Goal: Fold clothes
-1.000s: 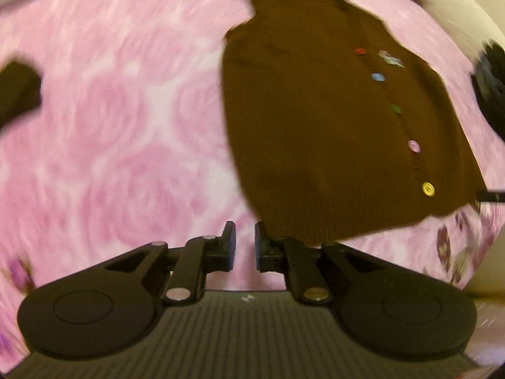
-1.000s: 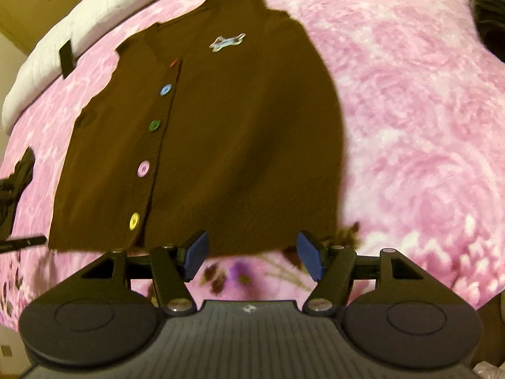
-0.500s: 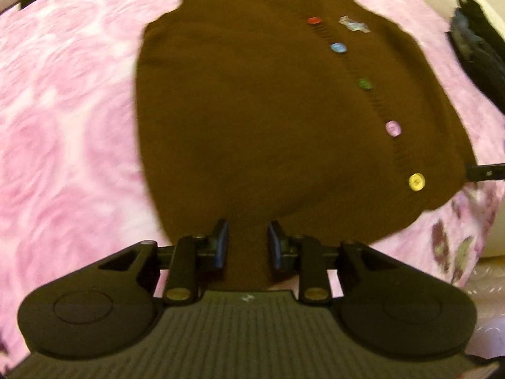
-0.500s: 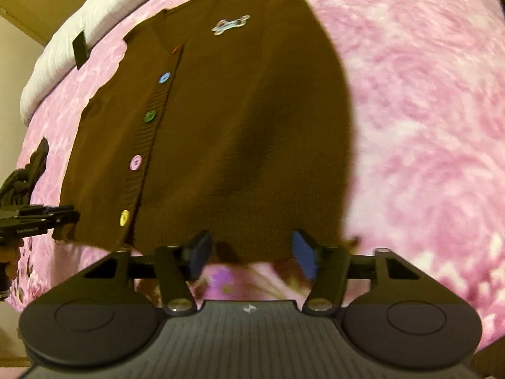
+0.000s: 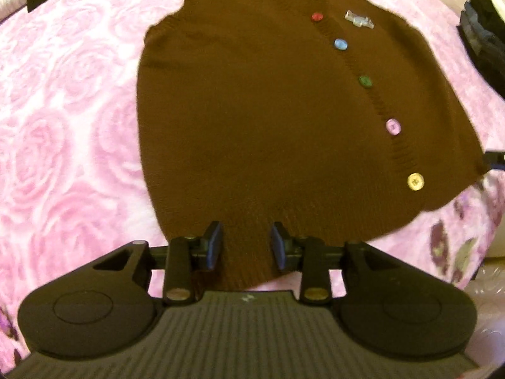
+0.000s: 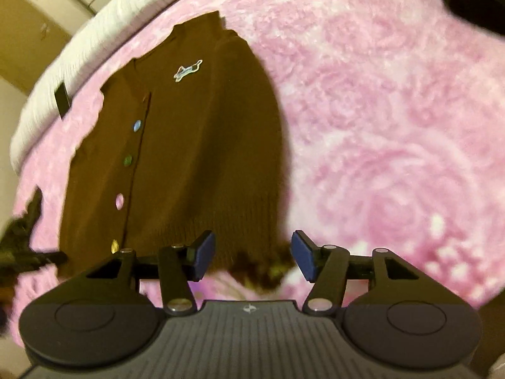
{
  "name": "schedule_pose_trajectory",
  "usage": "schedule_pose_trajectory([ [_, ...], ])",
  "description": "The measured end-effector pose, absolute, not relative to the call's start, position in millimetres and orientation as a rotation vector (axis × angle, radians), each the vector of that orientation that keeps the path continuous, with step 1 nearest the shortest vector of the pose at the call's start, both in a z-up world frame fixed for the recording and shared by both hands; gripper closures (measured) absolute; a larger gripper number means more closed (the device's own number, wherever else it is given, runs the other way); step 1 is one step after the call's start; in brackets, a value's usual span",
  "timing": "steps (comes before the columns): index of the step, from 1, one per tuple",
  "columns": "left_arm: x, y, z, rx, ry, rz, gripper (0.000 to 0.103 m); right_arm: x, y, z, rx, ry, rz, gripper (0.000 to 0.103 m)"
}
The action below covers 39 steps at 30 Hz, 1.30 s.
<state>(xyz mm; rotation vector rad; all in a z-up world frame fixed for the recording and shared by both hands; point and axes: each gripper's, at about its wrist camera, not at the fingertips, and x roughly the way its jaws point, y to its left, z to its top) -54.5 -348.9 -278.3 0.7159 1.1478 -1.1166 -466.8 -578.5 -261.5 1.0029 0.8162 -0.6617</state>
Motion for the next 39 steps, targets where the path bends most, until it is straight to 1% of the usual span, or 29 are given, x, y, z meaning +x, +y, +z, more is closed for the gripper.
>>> schedule_pose_trajectory([
  [1,-54.5,-350.9,-282.9,0.722,1.150,-1.117,0.072,-466.2,-583.6,-269.3,1.046,0.799,-0.662,0.051],
  [2,-54.6,-350.7,-282.9,0.724,1.149,-1.119,0.070,-467.1,-587.9,-276.0,1.087,0.786,-0.669,0.069],
  [3,-54.6,-350.6,-282.9,0.727,1.148,-1.122,0.070,-469.4,-590.8,-280.1,1.123,0.781,-0.681,0.095],
  [5,-54.0,-349.2,-280.5,0.733,1.147,-1.126,0.070,-473.8,-595.4,-286.0,1.180,0.773,-0.704,0.096],
  [11,-51.6,-338.4,-280.0,0.736,1.146,-1.126,0.071,-476.0,-585.2,-278.1,1.070,0.870,-0.719,0.097],
  [13,-53.3,-339.4,-273.9,0.733,1.124,-1.129,0.071,-465.4,-583.0,-270.0,0.992,0.904,-0.751,0.091],
  [14,-53.9,-339.9,-270.2,0.729,1.108,-1.135,0.071,-459.5,-582.2,-263.3,0.945,0.899,-0.755,0.085],
  [16,-51.7,-341.1,-262.3,0.689,1.086,-1.145,0.070,-447.7,-580.6,-250.0,0.850,0.889,-0.762,0.081],
  [17,-49.7,-342.0,-259.7,0.670,1.082,-1.149,0.068,-441.8,-581.4,-244.5,0.813,0.881,-0.761,0.076],
  [18,-47.3,-344.1,-257.8,0.659,1.078,-1.151,0.068,-435.7,-586.2,-242.2,0.801,0.868,-0.748,0.075],
  [24,-31.0,-370.3,-251.3,0.695,1.024,-1.163,0.064,-402.0,-642.5,-237.1,0.795,0.785,-0.705,0.075],
  [27,-13.5,-387.0,-253.1,0.690,1.012,-1.129,0.062,-383.6,-686.4,-243.4,0.763,0.758,-0.703,0.074],
  [29,-5.7,-402.4,-261.2,0.701,1.008,-1.094,0.062,-364.1,-713.6,-256.0,0.763,0.746,-0.688,0.076],
  [31,0.0,-413.3,-270.8,0.718,1.033,-1.064,0.062,-336.0,-729.6,-273.3,0.732,0.797,-0.635,0.076],
  [32,2.8,-418.7,-275.6,0.726,1.046,-1.049,0.062,-320.0,-731.8,-282.5,0.693,0.856,-0.601,0.076],
  [34,6.2,-428.0,-282.5,0.745,1.067,-1.021,0.061,-296.2,-724.9,-294.0,0.538,0.952,-0.547,0.072],
  [35,6.7,-431.7,-282.4,0.749,1.071,-1.013,0.061,-291.8,-720.6,-293.8,0.464,0.966,-0.528,0.072],
  [36,7.2,-435.4,-282.2,0.753,1.075,-1.004,0.061,-293.1,-720.7,-292.0,0.448,0.971,-0.514,0.072],
  [38,14.8,-438.8,-278.3,0.751,1.071,-0.989,0.058,-303.8,-728.3,-285.3,0.494,0.952,-0.510,0.072],
  [39,20.5,-441.2,-276.7,0.742,1.068,-0.977,0.057,-311.5,-732.9,-281.2,0.522,0.933,-0.520,0.068],
])
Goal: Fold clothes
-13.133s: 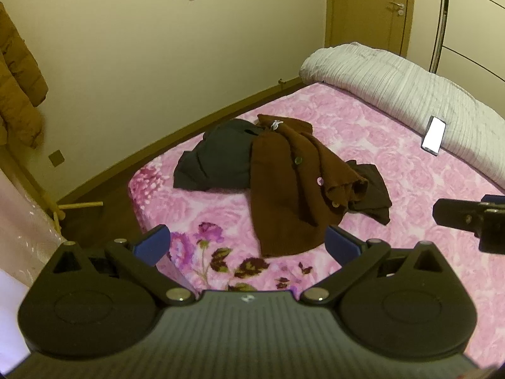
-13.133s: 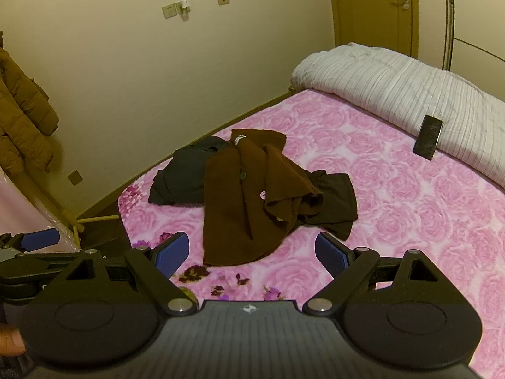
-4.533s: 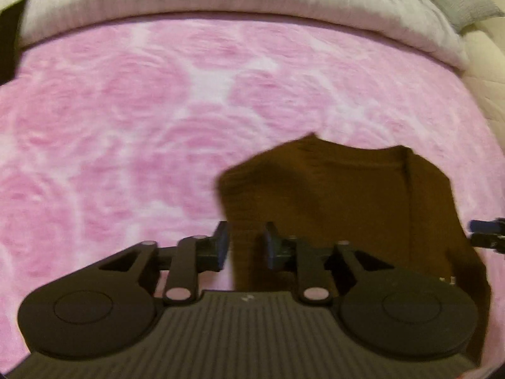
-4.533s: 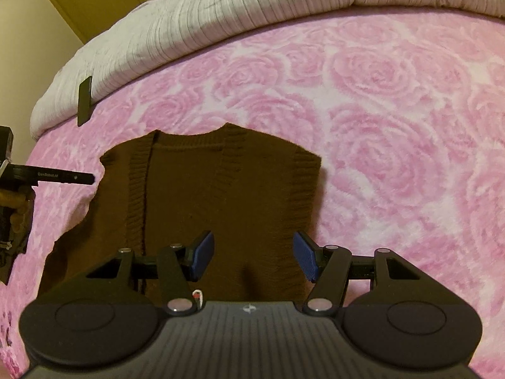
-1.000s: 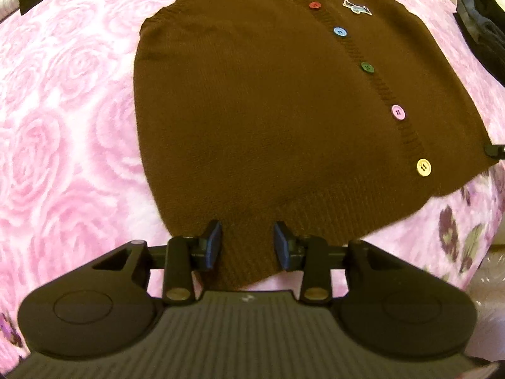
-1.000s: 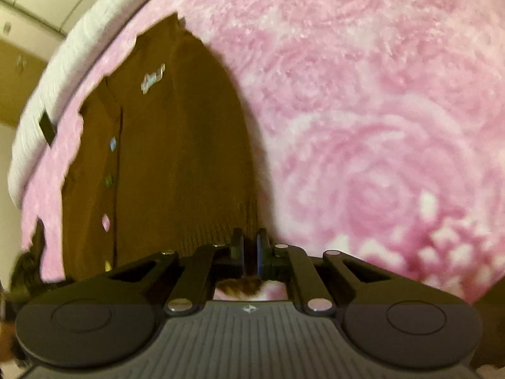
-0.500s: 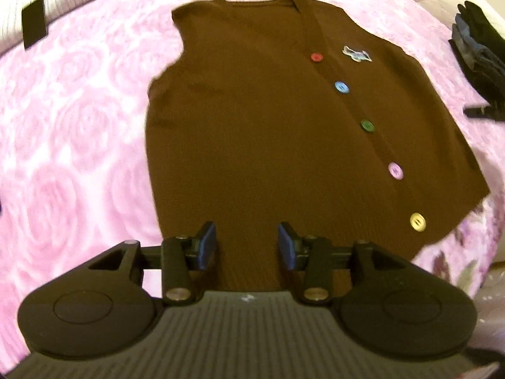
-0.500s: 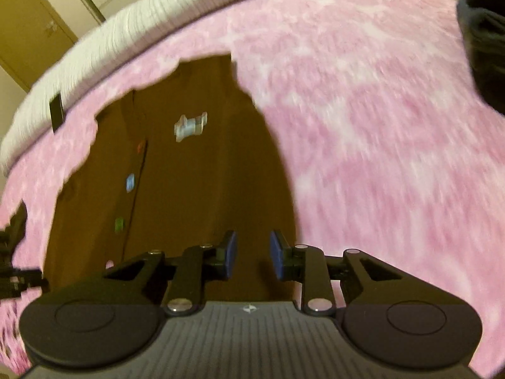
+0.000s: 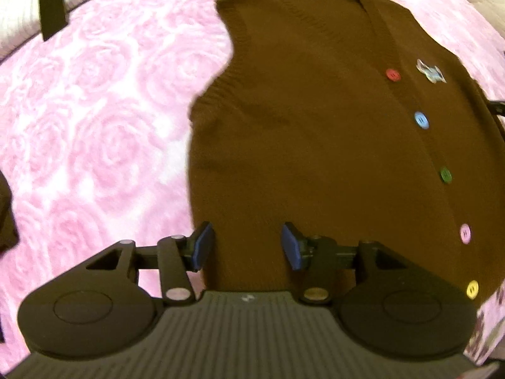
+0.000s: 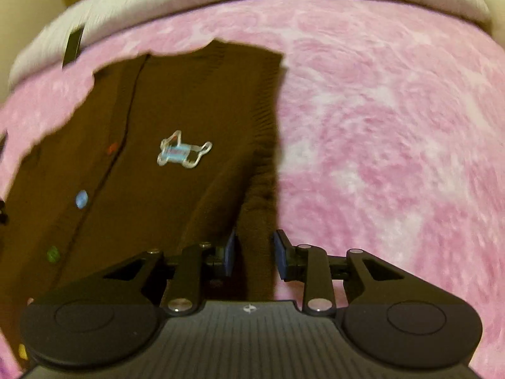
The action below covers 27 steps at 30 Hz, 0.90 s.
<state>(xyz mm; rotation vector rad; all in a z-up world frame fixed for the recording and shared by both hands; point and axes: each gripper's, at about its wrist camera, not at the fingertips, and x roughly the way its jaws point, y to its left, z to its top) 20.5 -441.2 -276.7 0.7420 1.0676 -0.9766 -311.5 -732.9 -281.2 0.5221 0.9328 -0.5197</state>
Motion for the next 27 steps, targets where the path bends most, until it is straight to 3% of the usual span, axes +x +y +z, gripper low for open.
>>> schedule_pose_trajectory([
  [1,26.3,-443.6,-275.1,0.734,1.064,-0.964,0.053,-318.1,-737.6,-278.5,0.545,0.913,-0.529,0.063],
  [2,32.0,-445.6,-274.9,0.726,1.063,-0.954,0.051,-324.7,-742.3,-275.8,0.569,0.893,-0.538,0.052],
  [5,50.2,-454.0,-278.8,0.706,1.059,-0.938,0.051,-333.5,-760.0,-282.2,0.716,0.845,-0.489,0.052],
  [7,61.6,-459.5,-284.3,0.688,1.062,-0.936,0.051,-327.3,-760.7,-291.5,0.758,0.849,-0.446,0.060],
  [11,82.6,-470.8,-298.6,0.626,1.097,-0.943,0.051,-319.7,-758.8,-300.1,0.789,0.860,-0.428,0.096],
  [13,93.0,-471.9,-298.4,0.609,1.114,-0.959,0.053,-327.9,-762.5,-291.8,0.793,0.827,-0.492,0.096],
  [15,94.8,-475.0,-297.7,0.587,1.112,-0.978,0.065,-338.4,-766.9,-284.9,0.798,0.801,-0.570,0.098],
  [16,96.0,-476.2,-296.3,0.570,1.113,-0.991,0.078,-342.8,-768.7,-283.2,0.802,0.797,-0.600,0.098],
  [17,95.9,-477.7,-295.8,0.568,1.103,-0.999,0.092,-341.5,-767.9,-285.9,0.805,0.817,-0.587,0.097],
  [18,95.9,-479.3,-295.4,0.566,1.094,-1.006,0.097,-336.3,-764.9,-290.3,0.807,0.853,-0.554,0.095],
  [24,111.0,-469.4,-297.9,0.493,1.084,-0.975,0.097,-325.7,-746.9,-274.1,0.749,0.860,-0.569,0.065],
  [27,119.5,-458.5,-299.5,0.481,1.080,-0.959,0.097,-334.1,-727.4,-260.2,0.723,0.847,-0.595,0.062],
])
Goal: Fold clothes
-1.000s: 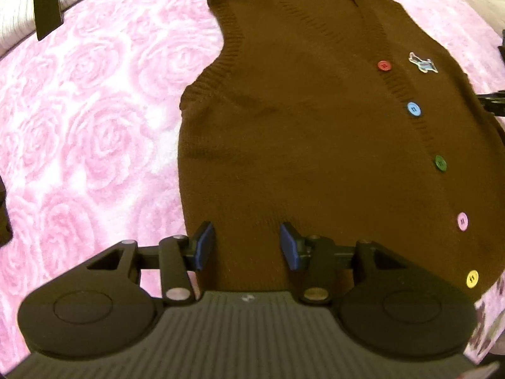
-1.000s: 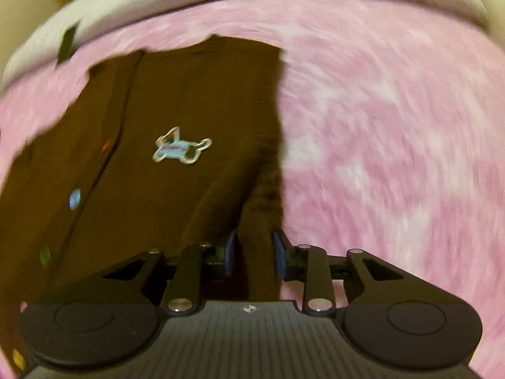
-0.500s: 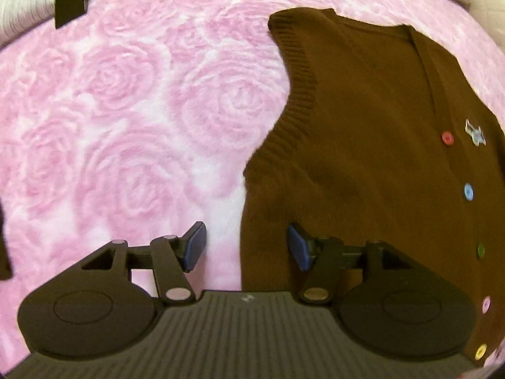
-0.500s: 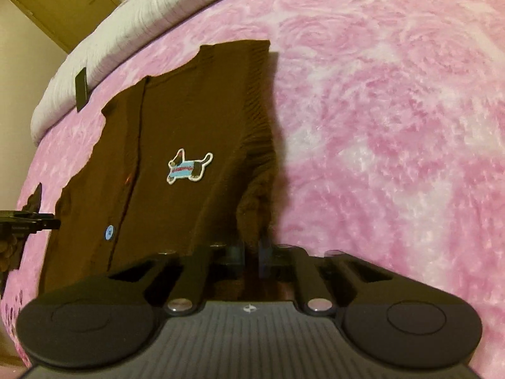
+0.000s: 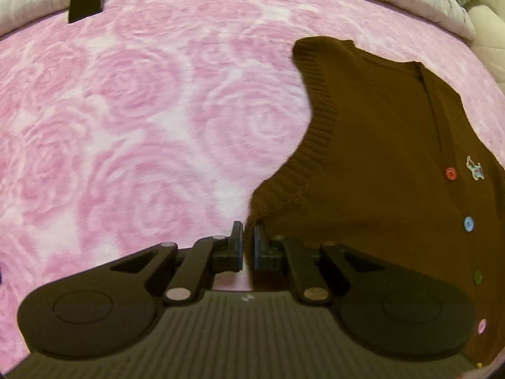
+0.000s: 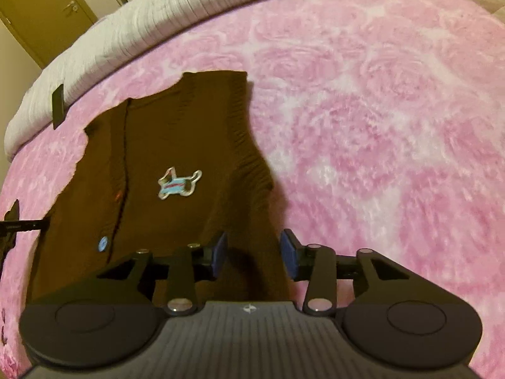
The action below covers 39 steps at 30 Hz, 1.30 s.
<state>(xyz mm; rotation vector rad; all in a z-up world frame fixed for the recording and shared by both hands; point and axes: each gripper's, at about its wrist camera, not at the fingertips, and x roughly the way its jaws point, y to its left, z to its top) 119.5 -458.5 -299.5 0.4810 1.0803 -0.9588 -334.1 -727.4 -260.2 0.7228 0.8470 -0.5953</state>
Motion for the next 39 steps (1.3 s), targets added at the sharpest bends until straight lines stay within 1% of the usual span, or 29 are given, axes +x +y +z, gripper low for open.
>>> schedule_pose_trajectory([
  [3,121.4,-453.8,-294.1,0.475,1.087,-0.974,0.096,-346.5,-701.4,-256.5,0.717,0.858,-0.624,0.062],
  [5,115.4,-449.7,-285.9,0.484,1.074,-0.990,0.087,-354.7,-682.7,-254.9,0.735,0.862,-0.632,0.062],
  [7,109.5,-445.5,-277.8,0.493,1.061,-1.005,0.086,-361.1,-661.1,-251.8,0.752,0.877,-0.619,0.062],
  [9,87.1,-429.1,-270.1,0.549,1.035,-1.055,0.078,-364.3,-636.1,-250.7,0.773,0.903,-0.585,0.062],
  [10,75.9,-420.8,-266.3,0.577,1.022,-1.080,0.072,-363.1,-622.2,-249.9,0.771,0.919,-0.560,0.062],
  [12,47.4,-400.6,-262.2,0.645,0.983,-1.138,0.070,-360.3,-594.7,-248.0,0.766,0.948,-0.510,0.062],
  [14,15.0,-374.6,-260.3,0.724,0.945,-1.227,0.062,-353.1,-567.6,-244.5,0.742,0.967,-0.462,0.062],
  [16,-13.1,-348.0,-261.1,0.788,0.921,-1.303,0.058,-343.2,-542.8,-243.6,0.732,0.975,-0.406,0.062],
  [19,-32.1,-320.4,-272.1,0.805,0.978,-1.323,0.059,-328.7,-514.3,-247.3,0.782,0.968,-0.349,0.061],
  [21,-29.9,-311.6,-282.8,0.776,1.040,-1.283,0.070,-320.2,-499.8,-251.4,0.823,0.962,-0.334,0.058],
  [22,-27.1,-307.7,-288.7,0.762,1.072,-1.257,0.073,-316.2,-493.3,-253.6,0.843,0.960,-0.331,0.058],
  [24,-20.3,-303.0,-288.2,0.708,1.101,-1.240,0.073,-308.4,-480.5,-257.4,0.881,0.957,-0.325,0.058],
  [26,-20.9,-301.7,-278.8,0.746,1.067,-1.244,0.074,-303.0,-471.9,-254.9,0.898,0.956,-0.315,0.058],
  [29,-7.5,-301.5,-266.2,0.759,1.042,-1.237,0.074,-297.1,-463.4,-251.8,0.935,0.943,-0.295,0.053],
  [33,20.1,-314.2,-256.4,0.787,1.018,-1.210,0.075,-291.4,-458.9,-251.8,0.978,0.933,-0.287,0.053],
  [36,30.6,-327.0,-247.8,0.774,0.993,-1.230,0.072,-293.8,-458.6,-252.2,1.031,0.915,-0.315,0.052],
  [37,32.8,-331.1,-245.0,0.767,0.985,-1.242,0.069,-293.7,-456.5,-252.4,1.042,0.914,-0.326,0.052],
  [39,33.8,-338.5,-242.9,0.755,0.980,-1.278,0.068,-292.7,-451.9,-251.7,1.047,0.913,-0.352,0.052],
])
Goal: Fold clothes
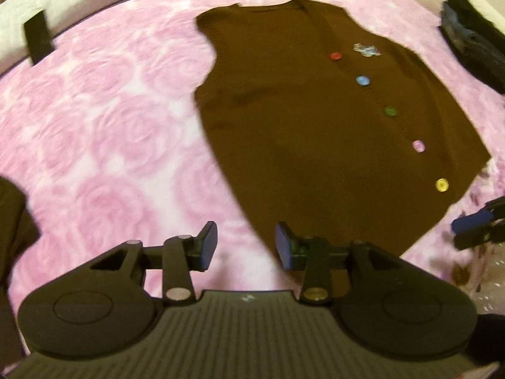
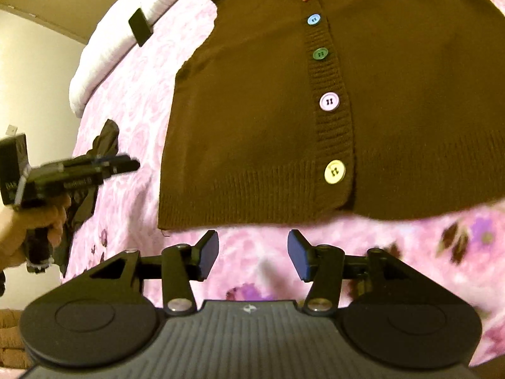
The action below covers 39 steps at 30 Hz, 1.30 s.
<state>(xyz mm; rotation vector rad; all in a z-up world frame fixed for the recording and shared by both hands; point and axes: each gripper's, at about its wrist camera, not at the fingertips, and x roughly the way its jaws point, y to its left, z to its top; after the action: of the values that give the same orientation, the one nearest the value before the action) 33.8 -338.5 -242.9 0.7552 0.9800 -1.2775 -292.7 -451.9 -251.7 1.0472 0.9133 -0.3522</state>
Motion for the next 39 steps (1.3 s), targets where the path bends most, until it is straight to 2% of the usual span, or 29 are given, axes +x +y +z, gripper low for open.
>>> schedule_pose_trajectory([
  [7,1.6,-341.3,-258.8,0.835,1.028,-1.430,0.066,-295.4,-433.8,-238.4,1.047,0.883,-0.592,0.050],
  [8,-2.1,-336.5,-253.1,0.848,1.020,-1.440,0.063,-296.7,-431.0,-233.2,1.039,0.882,-0.639,0.048],
  [9,-2.8,-332.6,-245.9,0.841,1.027,-1.440,0.060,-298.8,-427.0,-223.8,1.025,0.893,-0.691,0.042],
  [10,-0.4,-327.1,-234.3,0.825,1.040,-1.435,0.051,-301.8,-422.5,-211.7,1.008,0.905,-0.741,0.037],
  [11,-0.2,-321.7,-222.6,0.813,1.039,-1.428,0.042,-304.5,-417.7,-199.3,0.986,0.918,-0.786,0.027],
  [12,-0.7,-316.1,-209.1,0.807,1.029,-1.420,0.038,-306.3,-412.3,-185.9,0.955,0.933,-0.819,0.022],
  [14,-1.8,-304.8,-181.9,0.793,1.010,-1.404,0.023,-309.4,-400.9,-158.3,0.888,0.959,-0.864,0.019],
  [15,-1.8,-299.9,-168.9,0.780,1.003,-1.392,0.016,-310.8,-395.2,-144.3,0.854,0.971,-0.881,0.014],
  [16,-1.8,-294.9,-155.8,0.767,0.996,-1.380,0.005,-312.1,-390.3,-131.0,0.827,0.984,-0.896,0.015],
  [17,-2.1,-290.1,-143.8,0.749,0.989,-1.370,0.001,-312.8,-386.9,-119.0,0.813,0.994,-0.902,0.015],
  [25,-15.4,-264.5,-67.4,0.691,0.974,-1.287,0.001,-309.8,-373.8,-23.1,0.684,0.989,-0.886,0.015],
  [28,-21.3,-255.2,-35.8,0.669,0.910,-1.277,0.001,-312.5,-377.3,8.9,0.627,0.981,-0.876,0.015],
  [34,-31.7,-238.3,2.5,0.622,0.855,-1.242,0.001,-324.2,-382.1,43.0,0.600,0.942,-0.873,0.015],
  [39,-38.9,-225.5,15.7,0.606,0.827,-1.215,0.001,-327.4,-375.3,47.6,0.577,0.946,-0.833,0.015],
])
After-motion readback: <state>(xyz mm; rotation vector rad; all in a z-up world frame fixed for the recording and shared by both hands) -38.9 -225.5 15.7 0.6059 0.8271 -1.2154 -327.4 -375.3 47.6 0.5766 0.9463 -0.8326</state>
